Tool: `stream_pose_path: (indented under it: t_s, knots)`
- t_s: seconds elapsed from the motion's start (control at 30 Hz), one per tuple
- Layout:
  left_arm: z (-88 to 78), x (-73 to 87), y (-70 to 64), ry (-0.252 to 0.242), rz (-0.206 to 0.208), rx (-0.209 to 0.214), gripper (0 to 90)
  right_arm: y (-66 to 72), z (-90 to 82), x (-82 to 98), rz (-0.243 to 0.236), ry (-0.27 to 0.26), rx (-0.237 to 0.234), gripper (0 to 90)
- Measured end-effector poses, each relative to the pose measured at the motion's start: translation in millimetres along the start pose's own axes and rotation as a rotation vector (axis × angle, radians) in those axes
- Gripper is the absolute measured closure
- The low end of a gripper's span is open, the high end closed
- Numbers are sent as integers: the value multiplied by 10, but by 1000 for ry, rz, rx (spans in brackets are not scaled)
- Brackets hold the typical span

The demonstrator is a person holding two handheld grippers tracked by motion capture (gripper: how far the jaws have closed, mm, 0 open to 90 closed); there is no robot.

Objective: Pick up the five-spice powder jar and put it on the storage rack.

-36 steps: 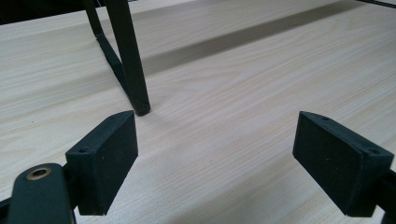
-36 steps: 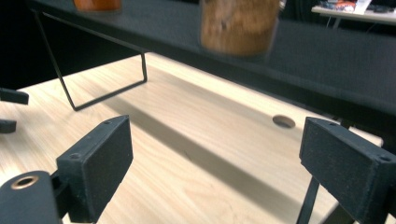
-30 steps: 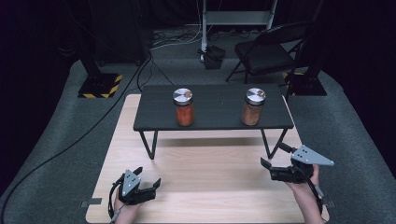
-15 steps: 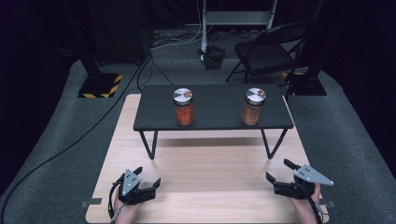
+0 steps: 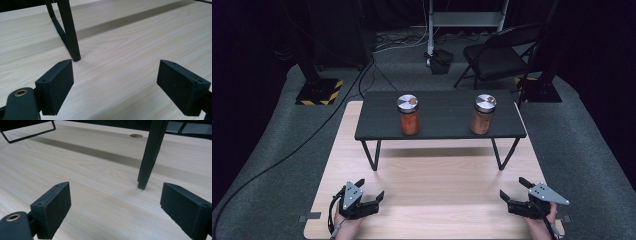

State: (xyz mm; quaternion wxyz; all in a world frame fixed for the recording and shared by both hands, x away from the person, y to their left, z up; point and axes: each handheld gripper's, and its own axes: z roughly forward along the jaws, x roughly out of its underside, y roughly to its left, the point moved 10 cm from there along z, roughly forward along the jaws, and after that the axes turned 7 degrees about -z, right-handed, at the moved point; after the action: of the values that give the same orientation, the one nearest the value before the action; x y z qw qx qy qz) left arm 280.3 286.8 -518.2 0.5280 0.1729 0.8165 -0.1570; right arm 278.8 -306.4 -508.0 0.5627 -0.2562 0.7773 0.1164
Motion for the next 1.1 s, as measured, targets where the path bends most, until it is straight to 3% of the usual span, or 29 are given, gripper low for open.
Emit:
stream_pose_path:
  t_s: [1.1]
  knots:
    - [-52,26,-15,0,8,-6,141,-12,143,25,-2,25,-21,93]
